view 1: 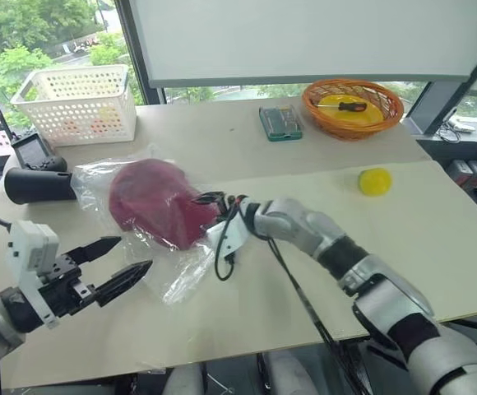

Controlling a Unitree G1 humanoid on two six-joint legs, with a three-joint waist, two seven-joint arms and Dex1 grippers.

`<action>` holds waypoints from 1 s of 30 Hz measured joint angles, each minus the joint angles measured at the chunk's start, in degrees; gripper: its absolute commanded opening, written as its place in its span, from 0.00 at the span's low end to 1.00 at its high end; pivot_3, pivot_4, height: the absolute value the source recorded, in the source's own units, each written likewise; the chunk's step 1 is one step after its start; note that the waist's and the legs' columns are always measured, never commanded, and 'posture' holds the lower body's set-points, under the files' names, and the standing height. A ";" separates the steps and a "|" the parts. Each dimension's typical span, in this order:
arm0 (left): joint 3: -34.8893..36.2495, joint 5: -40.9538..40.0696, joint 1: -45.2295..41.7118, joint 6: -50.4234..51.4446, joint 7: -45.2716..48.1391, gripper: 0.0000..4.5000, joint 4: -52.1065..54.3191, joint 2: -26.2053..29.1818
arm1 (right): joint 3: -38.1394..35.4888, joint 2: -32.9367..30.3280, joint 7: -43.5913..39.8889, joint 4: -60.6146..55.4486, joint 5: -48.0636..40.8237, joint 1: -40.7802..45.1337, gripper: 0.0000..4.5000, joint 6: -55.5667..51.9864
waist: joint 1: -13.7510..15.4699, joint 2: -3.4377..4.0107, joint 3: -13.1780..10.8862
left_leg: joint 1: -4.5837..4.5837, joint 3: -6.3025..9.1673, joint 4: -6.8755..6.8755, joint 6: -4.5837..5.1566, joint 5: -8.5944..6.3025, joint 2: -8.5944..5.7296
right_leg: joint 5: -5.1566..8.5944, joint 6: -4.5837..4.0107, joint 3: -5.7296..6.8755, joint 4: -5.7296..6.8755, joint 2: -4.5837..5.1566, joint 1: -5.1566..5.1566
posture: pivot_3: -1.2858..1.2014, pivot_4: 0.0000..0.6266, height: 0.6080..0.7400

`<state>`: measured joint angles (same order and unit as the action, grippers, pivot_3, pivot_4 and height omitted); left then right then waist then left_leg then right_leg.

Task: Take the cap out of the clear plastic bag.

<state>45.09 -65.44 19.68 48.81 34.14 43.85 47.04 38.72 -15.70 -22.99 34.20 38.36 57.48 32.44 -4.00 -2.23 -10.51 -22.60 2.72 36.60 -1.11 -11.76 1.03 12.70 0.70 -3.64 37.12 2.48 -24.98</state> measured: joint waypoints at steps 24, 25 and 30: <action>-5.31 0.08 -3.57 -0.01 -2.70 1.00 -2.26 0.58 | -7.77 -14.38 -31.34 -10.86 -17.46 -4.80 0.91 -4.08 | 0.18 -0.05 0.03 | 0.62 0.06 -0.01 0.00 -0.01 0.01 | 0.23 0.26 0.10 -0.09 0.01 0.71 | 0.52 0.24 0.97; -5.73 0.08 -3.97 -0.01 -2.69 1.00 -2.57 0.70 | -8.06 -15.38 -31.74 -11.60 -17.42 -5.72 0.91 -4.27 | 0.12 -0.05 0.02 | 0.62 0.04 -0.01 0.00 -0.01 0.01 | 0.23 0.25 0.07 -0.09 0.01 0.70 | 0.52 0.24 0.97; -6.10 0.13 -4.85 -0.01 -2.49 1.00 -4.12 1.11 | -7.95 -17.81 -31.99 -12.86 -16.21 -9.43 0.91 -3.70 | 0.10 -0.04 0.02 | 0.61 0.03 -0.01 0.00 -0.02 0.00 | 0.29 0.35 0.06 -0.09 0.01 0.69 | 0.52 0.24 0.97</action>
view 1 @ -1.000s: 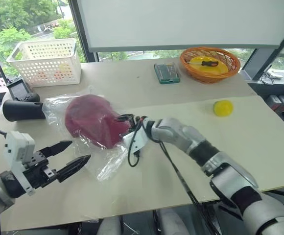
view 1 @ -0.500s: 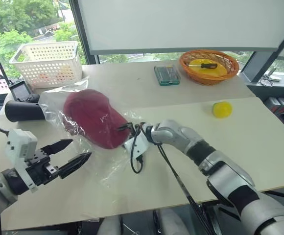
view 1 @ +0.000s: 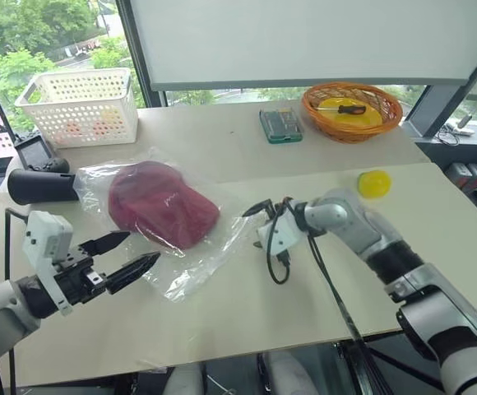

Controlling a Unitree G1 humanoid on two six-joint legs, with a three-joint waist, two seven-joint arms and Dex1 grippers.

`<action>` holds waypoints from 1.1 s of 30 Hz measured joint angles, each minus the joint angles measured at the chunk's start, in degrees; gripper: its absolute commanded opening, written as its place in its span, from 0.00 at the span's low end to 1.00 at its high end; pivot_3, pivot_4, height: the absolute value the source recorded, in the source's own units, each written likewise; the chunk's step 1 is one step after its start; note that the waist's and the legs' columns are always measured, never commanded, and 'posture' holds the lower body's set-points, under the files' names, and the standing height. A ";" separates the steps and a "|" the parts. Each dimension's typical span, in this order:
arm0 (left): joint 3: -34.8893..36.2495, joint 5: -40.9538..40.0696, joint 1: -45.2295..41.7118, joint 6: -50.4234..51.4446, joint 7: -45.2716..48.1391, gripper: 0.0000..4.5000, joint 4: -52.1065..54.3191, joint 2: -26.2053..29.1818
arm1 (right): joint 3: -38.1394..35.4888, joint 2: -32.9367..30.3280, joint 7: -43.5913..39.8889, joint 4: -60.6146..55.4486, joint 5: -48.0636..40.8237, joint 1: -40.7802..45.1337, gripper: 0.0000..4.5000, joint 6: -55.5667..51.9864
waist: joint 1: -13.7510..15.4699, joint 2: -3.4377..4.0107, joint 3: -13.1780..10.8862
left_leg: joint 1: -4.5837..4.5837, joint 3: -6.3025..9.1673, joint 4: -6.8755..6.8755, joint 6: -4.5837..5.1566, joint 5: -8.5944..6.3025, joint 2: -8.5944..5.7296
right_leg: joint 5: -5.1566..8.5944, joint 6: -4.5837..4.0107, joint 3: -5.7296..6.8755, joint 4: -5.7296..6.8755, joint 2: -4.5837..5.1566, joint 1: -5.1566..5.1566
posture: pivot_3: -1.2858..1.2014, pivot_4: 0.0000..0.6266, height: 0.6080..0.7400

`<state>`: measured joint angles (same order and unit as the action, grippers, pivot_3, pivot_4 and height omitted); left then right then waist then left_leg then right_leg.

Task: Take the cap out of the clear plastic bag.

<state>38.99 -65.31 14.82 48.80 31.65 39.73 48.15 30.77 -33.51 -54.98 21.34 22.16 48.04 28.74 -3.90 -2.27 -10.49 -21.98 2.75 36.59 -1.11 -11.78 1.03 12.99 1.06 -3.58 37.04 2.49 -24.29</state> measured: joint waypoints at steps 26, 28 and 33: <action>-1.58 -0.02 -1.23 0.00 0.34 1.00 -1.00 1.14 | 5.98 24.80 30.00 23.17 21.11 11.38 0.91 1.04 | -0.20 -0.01 0.00 | -0.01 0.03 -0.01 -0.05 -0.03 0.02 | -0.19 -0.33 -0.01 0.02 -0.04 -0.05 | 0.52 0.24 0.97; -1.69 -0.02 -1.25 0.00 0.37 1.00 -0.99 1.13 | 6.84 26.58 32.18 27.12 21.75 13.44 0.91 0.97 | -0.22 -0.01 0.00 | -0.01 0.03 -0.01 -0.05 -0.03 0.03 | -0.19 -0.33 -0.01 0.02 -0.04 -0.05 | 0.52 0.24 0.97; -1.68 -0.01 -1.21 -0.01 0.37 1.00 -1.03 1.13 | 6.81 28.04 33.83 32.13 21.13 14.77 0.68 1.11 | -0.22 -0.01 0.00 | 0.00 0.04 -0.01 -0.05 -0.03 0.03 | -0.18 -0.31 0.00 0.02 -0.04 -0.04 | 0.52 0.24 0.97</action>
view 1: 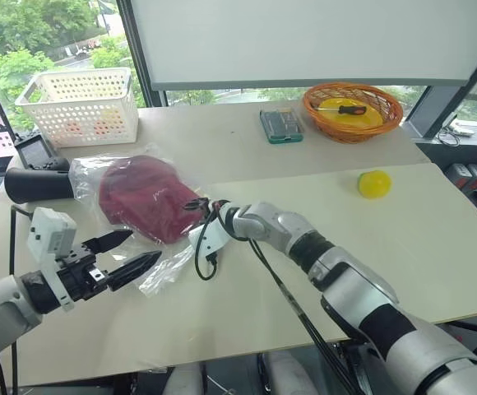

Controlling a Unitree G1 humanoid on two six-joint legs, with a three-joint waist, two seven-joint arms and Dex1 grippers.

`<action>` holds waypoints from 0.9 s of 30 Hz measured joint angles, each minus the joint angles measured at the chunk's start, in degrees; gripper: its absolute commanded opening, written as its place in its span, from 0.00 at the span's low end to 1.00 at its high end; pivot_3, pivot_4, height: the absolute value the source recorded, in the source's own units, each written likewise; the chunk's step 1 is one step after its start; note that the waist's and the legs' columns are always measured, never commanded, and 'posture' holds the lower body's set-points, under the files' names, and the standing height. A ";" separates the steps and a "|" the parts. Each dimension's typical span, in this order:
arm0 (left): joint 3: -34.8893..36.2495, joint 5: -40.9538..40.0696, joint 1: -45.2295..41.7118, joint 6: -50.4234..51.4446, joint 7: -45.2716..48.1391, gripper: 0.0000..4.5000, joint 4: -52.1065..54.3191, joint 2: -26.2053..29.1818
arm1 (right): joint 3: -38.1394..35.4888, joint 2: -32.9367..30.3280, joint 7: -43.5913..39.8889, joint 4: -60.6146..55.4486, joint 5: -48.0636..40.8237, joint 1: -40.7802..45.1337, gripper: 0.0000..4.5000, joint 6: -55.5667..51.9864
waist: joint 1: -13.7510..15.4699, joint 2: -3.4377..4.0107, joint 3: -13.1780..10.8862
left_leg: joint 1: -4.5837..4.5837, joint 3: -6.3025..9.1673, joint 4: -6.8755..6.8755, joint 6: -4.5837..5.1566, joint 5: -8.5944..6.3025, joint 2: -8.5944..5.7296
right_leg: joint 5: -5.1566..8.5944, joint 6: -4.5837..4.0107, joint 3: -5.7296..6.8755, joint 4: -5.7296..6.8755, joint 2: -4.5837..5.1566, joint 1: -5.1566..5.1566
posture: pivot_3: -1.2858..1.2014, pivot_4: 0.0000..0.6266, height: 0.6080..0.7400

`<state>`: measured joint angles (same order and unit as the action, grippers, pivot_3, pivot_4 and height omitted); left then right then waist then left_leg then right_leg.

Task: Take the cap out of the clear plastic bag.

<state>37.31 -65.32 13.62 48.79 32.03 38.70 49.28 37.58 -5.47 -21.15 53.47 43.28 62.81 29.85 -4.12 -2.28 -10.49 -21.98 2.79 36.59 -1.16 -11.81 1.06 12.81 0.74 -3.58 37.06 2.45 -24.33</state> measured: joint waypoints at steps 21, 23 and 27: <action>-0.05 0.00 -0.03 -0.06 -0.24 1.00 0.00 -0.12 | -3.22 0.24 3.83 1.06 -4.14 0.92 0.00 -1.45 | 0.02 0.01 0.00 | -0.01 0.02 0.00 0.00 0.00 0.00 | 0.04 0.07 0.00 0.00 0.00 0.00 | 0.52 0.24 0.97; -0.35 0.01 -0.53 -0.07 -0.46 1.00 -0.02 -0.12 | -3.96 0.05 4.32 0.48 -4.25 0.85 0.00 -2.70 | 0.02 0.01 0.00 | -0.01 0.02 0.00 0.00 0.00 0.00 | 0.04 0.07 0.00 0.00 0.00 0.00 | 0.52 0.24 0.97; -2.22 0.03 -2.34 -0.08 -0.51 1.00 -0.85 -0.12 | -4.47 -3.30 7.87 0.70 -3.15 0.85 0.00 -8.46 | 0.70 0.02 -0.01 | -0.06 0.08 0.00 0.00 0.00 -0.07 | 0.04 0.06 0.09 -0.05 0.07 0.02 | 0.52 0.24 0.97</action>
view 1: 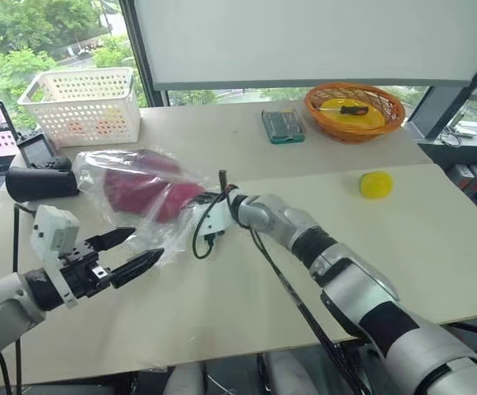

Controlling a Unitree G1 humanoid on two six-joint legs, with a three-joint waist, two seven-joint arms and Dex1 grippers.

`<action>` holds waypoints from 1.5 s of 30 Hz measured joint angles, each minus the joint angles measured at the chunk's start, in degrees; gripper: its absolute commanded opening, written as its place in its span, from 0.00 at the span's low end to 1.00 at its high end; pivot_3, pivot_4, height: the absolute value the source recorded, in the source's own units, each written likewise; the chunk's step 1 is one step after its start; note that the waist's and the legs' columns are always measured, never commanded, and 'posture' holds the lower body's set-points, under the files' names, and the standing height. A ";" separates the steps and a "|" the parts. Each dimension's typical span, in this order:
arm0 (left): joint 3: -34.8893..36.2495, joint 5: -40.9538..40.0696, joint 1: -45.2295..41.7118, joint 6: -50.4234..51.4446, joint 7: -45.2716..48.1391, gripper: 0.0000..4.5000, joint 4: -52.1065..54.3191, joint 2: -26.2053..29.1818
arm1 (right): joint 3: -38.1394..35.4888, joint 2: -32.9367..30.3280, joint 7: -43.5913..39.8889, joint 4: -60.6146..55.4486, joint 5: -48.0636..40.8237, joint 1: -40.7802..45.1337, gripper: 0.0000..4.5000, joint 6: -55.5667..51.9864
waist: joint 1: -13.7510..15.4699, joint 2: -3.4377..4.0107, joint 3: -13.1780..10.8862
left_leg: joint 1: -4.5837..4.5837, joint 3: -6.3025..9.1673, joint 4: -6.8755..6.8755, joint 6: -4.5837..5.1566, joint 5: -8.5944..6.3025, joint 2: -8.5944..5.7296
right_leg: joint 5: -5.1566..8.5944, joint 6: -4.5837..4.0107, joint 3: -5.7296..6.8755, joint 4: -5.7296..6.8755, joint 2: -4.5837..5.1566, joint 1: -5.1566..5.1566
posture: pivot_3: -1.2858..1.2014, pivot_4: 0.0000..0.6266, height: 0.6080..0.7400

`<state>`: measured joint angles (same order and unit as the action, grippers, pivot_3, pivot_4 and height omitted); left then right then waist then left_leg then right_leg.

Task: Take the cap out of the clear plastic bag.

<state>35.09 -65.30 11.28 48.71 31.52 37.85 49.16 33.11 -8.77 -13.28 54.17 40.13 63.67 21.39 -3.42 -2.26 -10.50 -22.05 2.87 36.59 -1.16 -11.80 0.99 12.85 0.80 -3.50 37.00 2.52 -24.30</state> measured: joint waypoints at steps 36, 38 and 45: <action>-6.68 0.90 -6.84 0.35 0.39 1.00 -3.83 0.96 | -0.13 1.06 -33.09 -42.25 -4.63 -13.25 0.08 -53.17 | -0.58 -0.02 0.01 | 0.04 -0.05 -0.08 -0.01 -0.03 0.06 | 0.22 0.36 -0.05 0.01 -0.06 -0.06 | 0.52 0.24 0.97; -6.49 0.68 -6.65 0.34 0.22 1.00 -3.70 0.96 | -0.27 1.24 -31.79 -40.10 -5.19 -12.65 0.22 -52.62 | -0.58 -0.04 0.02 | 0.06 -0.05 -0.08 -0.01 -0.03 0.06 | 0.22 0.36 -0.05 0.01 -0.05 -0.03 | 0.52 0.24 0.97; -5.30 0.32 -5.77 0.34 -0.68 1.00 -3.17 0.96 | 0.42 0.55 -36.42 -42.44 -8.75 -13.58 0.58 -52.88 | -0.53 -0.02 0.01 | -0.06 -0.04 -0.08 -0.01 -0.03 0.06 | 0.22 0.37 -0.04 -0.01 -0.06 -0.13 | 0.52 0.24 0.97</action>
<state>29.79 -64.97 5.50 49.06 30.84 34.69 50.12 33.53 -8.22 -49.70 11.73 31.39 50.08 -31.48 -3.95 -2.28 -10.49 -22.11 2.83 36.50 -1.17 -11.84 1.05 13.07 1.17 -3.53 37.00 2.46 -24.44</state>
